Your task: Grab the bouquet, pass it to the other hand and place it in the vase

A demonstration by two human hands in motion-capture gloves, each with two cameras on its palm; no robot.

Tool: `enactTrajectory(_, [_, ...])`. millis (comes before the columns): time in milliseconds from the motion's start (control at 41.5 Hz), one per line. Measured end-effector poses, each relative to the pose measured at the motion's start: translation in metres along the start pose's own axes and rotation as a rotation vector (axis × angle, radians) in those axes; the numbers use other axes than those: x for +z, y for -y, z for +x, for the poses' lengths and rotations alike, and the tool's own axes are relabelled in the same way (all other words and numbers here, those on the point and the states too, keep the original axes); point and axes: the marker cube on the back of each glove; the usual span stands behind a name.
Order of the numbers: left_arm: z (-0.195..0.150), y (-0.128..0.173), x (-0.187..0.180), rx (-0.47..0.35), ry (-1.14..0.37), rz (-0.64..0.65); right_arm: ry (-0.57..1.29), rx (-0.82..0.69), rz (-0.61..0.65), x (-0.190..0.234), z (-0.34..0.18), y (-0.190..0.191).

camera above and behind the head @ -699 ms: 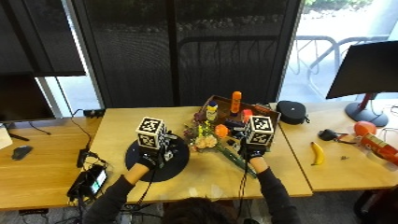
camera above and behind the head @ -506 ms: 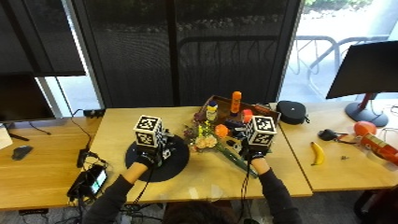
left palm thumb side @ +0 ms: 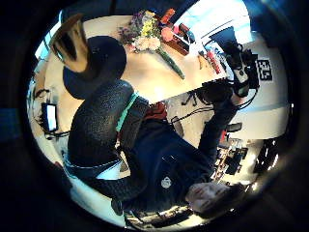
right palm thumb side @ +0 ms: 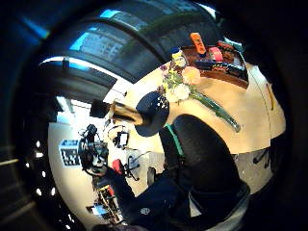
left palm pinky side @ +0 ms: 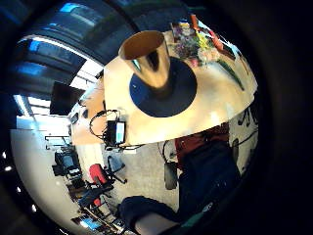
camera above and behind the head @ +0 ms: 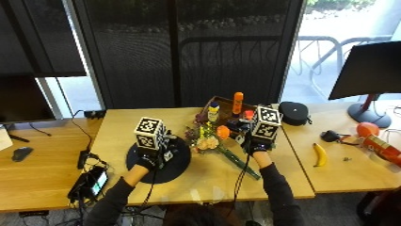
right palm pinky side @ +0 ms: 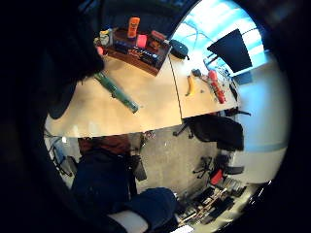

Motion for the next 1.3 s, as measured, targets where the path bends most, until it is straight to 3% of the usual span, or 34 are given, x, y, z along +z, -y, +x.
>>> enactTrajectory(96, [0.019, -0.004, -0.009, 0.048, 0.119, 0.014, -0.125, 0.081, -0.010, -0.022, -0.009, 0.005])
enactTrajectory(434, [0.024, -0.003, 0.002, 0.088, 0.126, -0.005, -0.094, 0.297, -0.091, 0.015, 0.017, 0.055])
enactTrajectory(844, [0.024, -0.001, 0.013, 0.092, 0.128, -0.030, -0.033, 0.354, -0.192, 0.090, 0.066, 0.067])
enactTrajectory(1013, [0.023, -0.001, 0.017, 0.086, 0.131, -0.044, -0.031, 0.417, -0.297, 0.149, 0.097, 0.081])
enactTrajectory(1302, [0.018, -0.005, 0.025, 0.079, 0.139, -0.071, -0.035, 0.417, -0.353, 0.200, 0.107, 0.065])
